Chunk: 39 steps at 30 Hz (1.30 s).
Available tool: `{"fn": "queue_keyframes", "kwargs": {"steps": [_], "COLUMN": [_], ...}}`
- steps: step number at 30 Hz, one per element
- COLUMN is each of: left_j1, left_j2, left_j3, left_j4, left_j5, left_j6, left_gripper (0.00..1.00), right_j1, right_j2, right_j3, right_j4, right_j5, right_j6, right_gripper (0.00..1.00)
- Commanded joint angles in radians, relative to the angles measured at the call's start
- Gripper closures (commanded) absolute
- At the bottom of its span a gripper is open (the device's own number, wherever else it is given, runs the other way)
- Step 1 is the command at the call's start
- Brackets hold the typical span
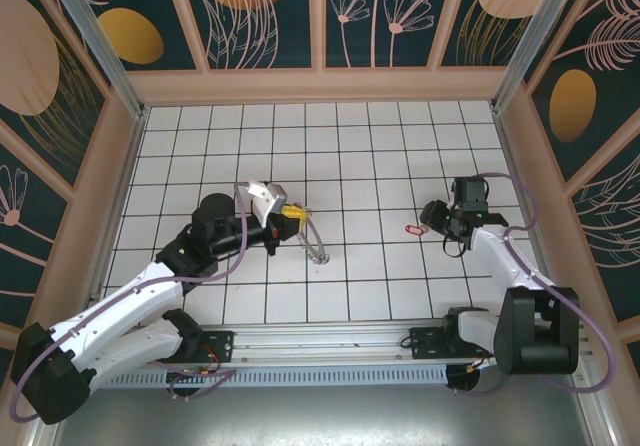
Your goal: Put the keys on the keyring
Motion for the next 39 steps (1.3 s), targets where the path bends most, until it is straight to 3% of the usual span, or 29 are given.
{"fn": "queue_keyframes", "kwargs": {"steps": [1,28,39], "left_j1": [-0.005,-0.004,-0.005], "left_j2": [-0.014,0.007,0.009], "left_j3": [-0.008,-0.023,-0.021], "left_j4": [0.071,0.102,0.101], "left_j5": [0.018,0.028,0.033], "left_j6": [-0.015,-0.003,-0.003], "left_gripper": [1.00,1.00,1.00], "right_j1": [-0.008,-0.044,-0.044], "right_j2": [0.040,0.214,0.203], "right_j3": [-0.008,-0.004,-0.007], "right_j4": [0.025,0.045,0.051], "right_j5": [-0.048,-0.111,-0.115], "right_j6": [0.022,0.009,0.007], "right_gripper": [0.53,0.70,0.85]}}
